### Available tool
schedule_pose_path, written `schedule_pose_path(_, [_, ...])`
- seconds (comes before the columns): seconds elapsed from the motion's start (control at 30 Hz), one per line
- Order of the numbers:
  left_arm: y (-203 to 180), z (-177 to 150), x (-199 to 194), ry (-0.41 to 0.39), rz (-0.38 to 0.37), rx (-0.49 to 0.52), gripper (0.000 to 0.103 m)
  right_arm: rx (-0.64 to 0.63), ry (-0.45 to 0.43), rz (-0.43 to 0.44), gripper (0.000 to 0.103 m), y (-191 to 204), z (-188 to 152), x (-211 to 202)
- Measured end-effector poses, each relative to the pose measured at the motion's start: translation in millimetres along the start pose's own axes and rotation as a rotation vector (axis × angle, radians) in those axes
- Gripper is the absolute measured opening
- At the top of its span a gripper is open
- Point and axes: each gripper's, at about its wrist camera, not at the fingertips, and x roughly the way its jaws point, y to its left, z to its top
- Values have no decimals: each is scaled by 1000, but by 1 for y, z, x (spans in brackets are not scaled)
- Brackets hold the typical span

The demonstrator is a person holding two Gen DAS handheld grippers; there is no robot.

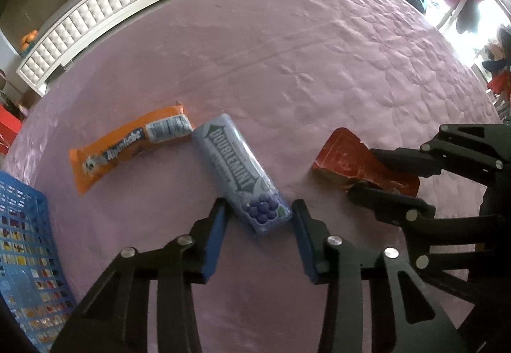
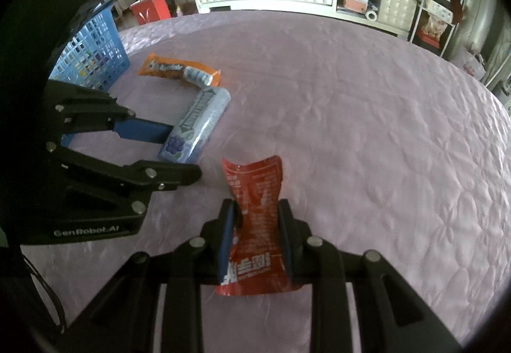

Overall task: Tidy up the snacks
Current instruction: 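Hold the red bag with the right tool while the left tool grasps the Doublemint gum pack, then carry both snacks over the basket while the left tool releases the gum pack inside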

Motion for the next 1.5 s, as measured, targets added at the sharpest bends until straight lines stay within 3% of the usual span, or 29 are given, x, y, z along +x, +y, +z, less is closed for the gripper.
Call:
schedule_pose_path(0.33, [5,-18,-15,-51,-25,-51,33,7,-14,-6,30,0,-2,-3])
schedule_pose_path(0.53, [7,-38,-40,-95,-42,-51,32,50,-34,41,28,-1,-6,-11])
schedule_pose_path(0.77, [14,-56,-76,-164,-49,-73,30,58,-58,33,28,19,-4,-31])
schedule_pose_path(1.03, [25,-74,-125,-249,-26,-93,29,23,-104,26,28,58,12,-60])
schedule_pose_path(1.5, [78,-107,-246,-441,64,-125,29,-79,-265,66,28,146,80,-124])
